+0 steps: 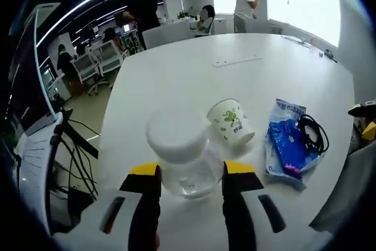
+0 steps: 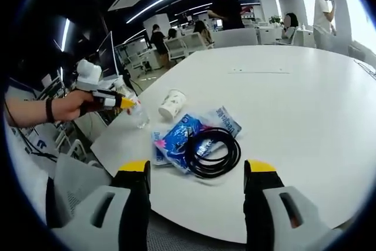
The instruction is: Arrange the tabletop items into an orderly group along one side of the table until the central work area is clear of visible clutter.
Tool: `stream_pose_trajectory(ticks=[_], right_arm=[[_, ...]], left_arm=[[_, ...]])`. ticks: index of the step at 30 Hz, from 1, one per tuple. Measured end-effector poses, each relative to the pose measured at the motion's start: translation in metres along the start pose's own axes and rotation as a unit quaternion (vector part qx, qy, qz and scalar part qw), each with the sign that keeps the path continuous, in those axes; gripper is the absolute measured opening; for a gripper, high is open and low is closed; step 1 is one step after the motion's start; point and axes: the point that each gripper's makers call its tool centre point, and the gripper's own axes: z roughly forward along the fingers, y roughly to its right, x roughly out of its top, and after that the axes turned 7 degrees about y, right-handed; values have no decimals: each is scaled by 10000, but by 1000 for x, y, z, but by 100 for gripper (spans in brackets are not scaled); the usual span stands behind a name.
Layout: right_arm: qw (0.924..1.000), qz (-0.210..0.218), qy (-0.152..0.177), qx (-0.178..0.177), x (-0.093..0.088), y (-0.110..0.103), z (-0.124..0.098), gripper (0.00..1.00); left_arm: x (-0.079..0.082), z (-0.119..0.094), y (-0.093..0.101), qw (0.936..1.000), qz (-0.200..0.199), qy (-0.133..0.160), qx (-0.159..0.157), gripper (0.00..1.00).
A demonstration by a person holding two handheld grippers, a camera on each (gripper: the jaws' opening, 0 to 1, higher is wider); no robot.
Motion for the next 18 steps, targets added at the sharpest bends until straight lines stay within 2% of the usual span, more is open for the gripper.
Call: stream_pose_trajectory(ticks=[11, 18], right_arm=[[10000, 22, -56, -1, -4, -1, 2, 63], [10000, 38, -26, -52, 0, 3, 0, 63]], left_arm=[[10, 16, -11, 10000, 0, -44, 37, 40], [16, 26, -15, 10000, -4, -78, 46, 40]])
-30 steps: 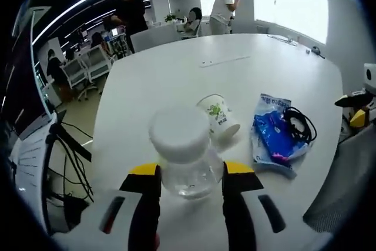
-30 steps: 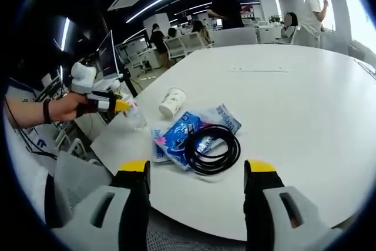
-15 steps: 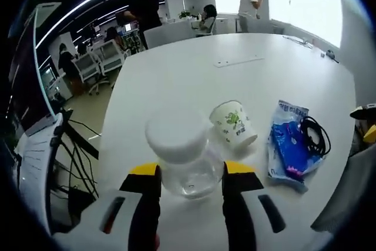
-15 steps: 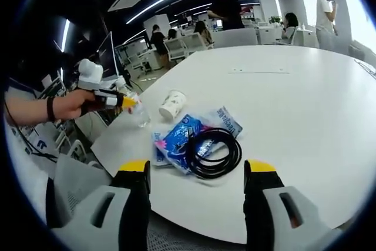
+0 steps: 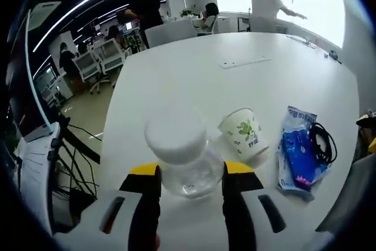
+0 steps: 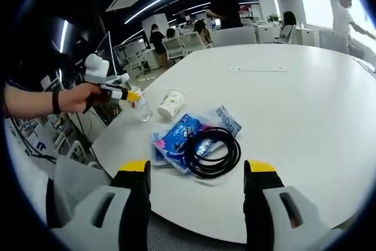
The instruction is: Arrange the tabletop items into an orderly group along one side of the table until the central work area is clear of visible clutter.
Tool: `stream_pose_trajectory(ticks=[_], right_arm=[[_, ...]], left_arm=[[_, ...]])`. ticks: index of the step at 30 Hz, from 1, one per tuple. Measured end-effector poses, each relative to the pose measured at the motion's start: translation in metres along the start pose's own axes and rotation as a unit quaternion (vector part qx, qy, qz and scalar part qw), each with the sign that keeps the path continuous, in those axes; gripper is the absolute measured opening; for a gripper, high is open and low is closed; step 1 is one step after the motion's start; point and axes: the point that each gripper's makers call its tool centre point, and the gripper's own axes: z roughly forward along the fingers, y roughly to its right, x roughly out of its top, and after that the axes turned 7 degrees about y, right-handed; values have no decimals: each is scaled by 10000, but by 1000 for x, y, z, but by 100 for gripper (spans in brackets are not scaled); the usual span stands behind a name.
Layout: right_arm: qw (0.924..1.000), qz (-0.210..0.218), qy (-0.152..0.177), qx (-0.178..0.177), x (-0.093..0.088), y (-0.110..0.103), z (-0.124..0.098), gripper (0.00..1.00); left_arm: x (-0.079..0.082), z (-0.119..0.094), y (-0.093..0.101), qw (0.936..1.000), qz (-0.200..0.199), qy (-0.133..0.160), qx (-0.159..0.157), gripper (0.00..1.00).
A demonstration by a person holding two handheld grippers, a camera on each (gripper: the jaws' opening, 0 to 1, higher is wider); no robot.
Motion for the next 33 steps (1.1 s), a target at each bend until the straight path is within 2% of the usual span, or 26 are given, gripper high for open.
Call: stream_pose_trajectory(ticks=[14, 33], right_arm=[[10000, -58, -21, 12, 3, -1, 1, 63], [10000, -68, -31, 23, 1, -2, 1, 63]], left_arm=[[7, 12, -7, 10000, -33, -23, 57, 40], [8, 15, -7, 10000, -46, -45, 72, 40]])
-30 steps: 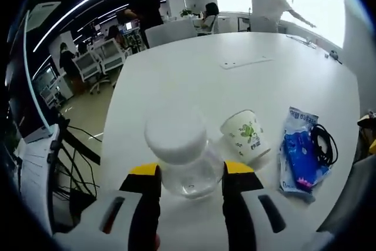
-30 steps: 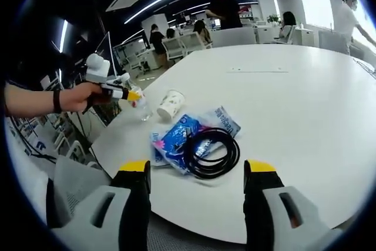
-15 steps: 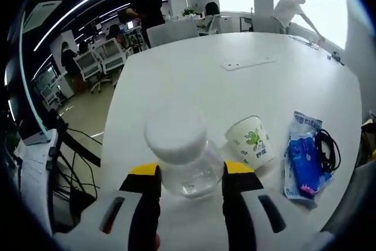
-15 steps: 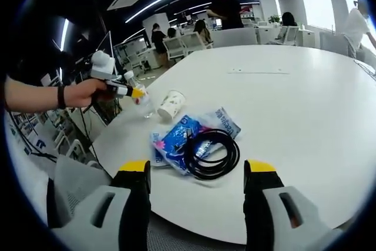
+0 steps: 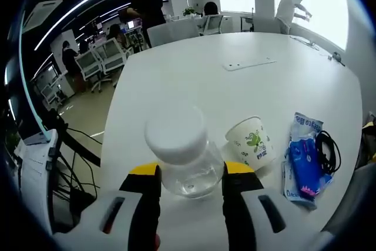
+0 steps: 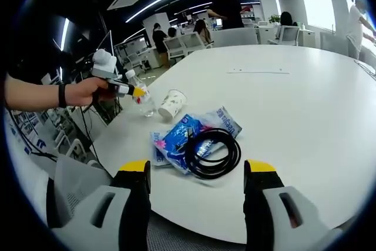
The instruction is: Arrange the tabletop items into an orderly group along one side of the table until the central work area is clear of visible clutter.
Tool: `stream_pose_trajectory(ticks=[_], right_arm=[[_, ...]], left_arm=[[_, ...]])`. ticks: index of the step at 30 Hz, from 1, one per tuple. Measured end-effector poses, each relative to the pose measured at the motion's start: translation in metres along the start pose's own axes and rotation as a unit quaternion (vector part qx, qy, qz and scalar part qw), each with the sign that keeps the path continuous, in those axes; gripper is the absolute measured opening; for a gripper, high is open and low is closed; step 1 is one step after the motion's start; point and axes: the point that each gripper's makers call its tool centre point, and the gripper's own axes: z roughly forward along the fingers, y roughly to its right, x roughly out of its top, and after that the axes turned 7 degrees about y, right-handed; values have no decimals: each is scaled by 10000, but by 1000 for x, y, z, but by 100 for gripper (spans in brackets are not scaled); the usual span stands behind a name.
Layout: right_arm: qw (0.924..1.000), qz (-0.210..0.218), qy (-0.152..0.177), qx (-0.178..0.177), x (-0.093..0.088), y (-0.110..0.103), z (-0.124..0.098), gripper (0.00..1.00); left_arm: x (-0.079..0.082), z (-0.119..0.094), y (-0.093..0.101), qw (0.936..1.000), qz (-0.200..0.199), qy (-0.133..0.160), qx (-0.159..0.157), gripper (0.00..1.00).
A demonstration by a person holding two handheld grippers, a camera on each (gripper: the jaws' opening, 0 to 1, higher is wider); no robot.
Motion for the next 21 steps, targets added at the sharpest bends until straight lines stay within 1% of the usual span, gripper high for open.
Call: stream_pose_trajectory(ticks=[6, 11, 15, 16, 18, 21], right_arm=[[10000, 59, 41, -38, 0, 3, -2, 63], [9998, 138, 49, -96, -3, 7, -4, 63], [9998, 125, 81, -108, -1, 7, -5, 63], [9998, 148, 104, -116, 0, 7, -5, 63], [9996, 197, 149, -159, 0, 9, -5, 63], [9995, 219, 171, -168, -1, 10, -5, 63]], left_arm=[[0, -2, 4, 9999, 91, -71, 18, 41], [-1, -3, 4, 9999, -13, -124, -17, 41], [-2, -3, 5, 9999, -18, -162, -59, 41], [-2, -4, 5, 9998, -43, -171, -67, 41], [-2, -7, 6, 9993, -334, -115, -112, 41], [-6, -14, 4, 9994, -289, -145, -129, 41]])
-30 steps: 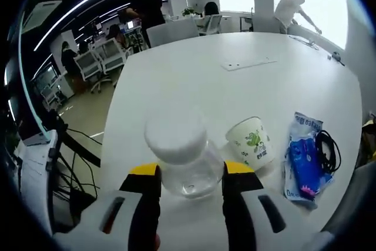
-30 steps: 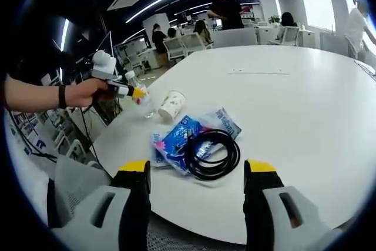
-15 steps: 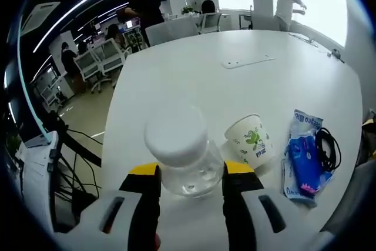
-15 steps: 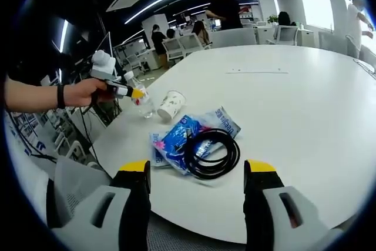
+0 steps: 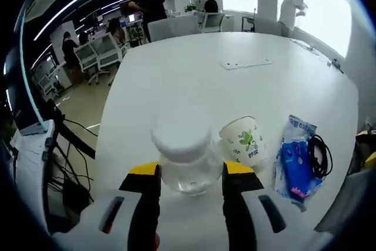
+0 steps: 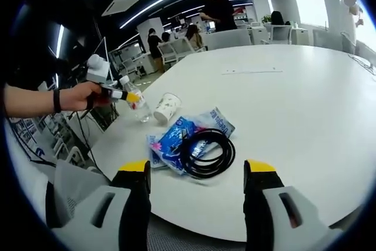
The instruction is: Arrange the tabletop items into an orderly group along one side of the table until the central work area is clear of visible clutter.
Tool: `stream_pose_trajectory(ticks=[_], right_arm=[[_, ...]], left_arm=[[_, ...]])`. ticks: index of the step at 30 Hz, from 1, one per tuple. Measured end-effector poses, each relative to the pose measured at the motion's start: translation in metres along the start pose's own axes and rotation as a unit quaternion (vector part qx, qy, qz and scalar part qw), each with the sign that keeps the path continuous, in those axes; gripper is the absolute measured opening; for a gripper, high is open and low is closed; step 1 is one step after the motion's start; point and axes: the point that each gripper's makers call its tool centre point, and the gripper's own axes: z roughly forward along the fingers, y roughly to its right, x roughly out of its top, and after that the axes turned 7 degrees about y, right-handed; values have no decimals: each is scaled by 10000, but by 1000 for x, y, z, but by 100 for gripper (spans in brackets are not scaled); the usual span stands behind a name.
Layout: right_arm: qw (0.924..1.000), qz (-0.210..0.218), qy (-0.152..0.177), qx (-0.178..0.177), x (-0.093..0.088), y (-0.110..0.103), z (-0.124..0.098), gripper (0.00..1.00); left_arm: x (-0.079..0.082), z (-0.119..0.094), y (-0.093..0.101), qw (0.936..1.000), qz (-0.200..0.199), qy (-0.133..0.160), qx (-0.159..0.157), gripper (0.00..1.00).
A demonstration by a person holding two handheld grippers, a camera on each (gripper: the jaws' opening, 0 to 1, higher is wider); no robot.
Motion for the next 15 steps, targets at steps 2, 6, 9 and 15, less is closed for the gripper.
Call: stream_pose_trajectory(ticks=[2, 6, 9, 15], right_arm=[[10000, 9, 0, -1, -1, 0, -1, 63], [10000, 19, -29, 12, -4, 0, 0, 63], [10000, 38, -30, 39, -5, -1, 0, 63], [9999, 24, -16, 98, -5, -4, 2, 63]], left_arm=[[-3, -4, -1, 10000, 28, 29, -21, 41], [-7, -14, -3, 10000, 31, 77, -15, 41], [-14, -17, -5, 10000, 10, 72, -6, 40], [-29, -28, -1, 9999, -110, 52, -5, 40]])
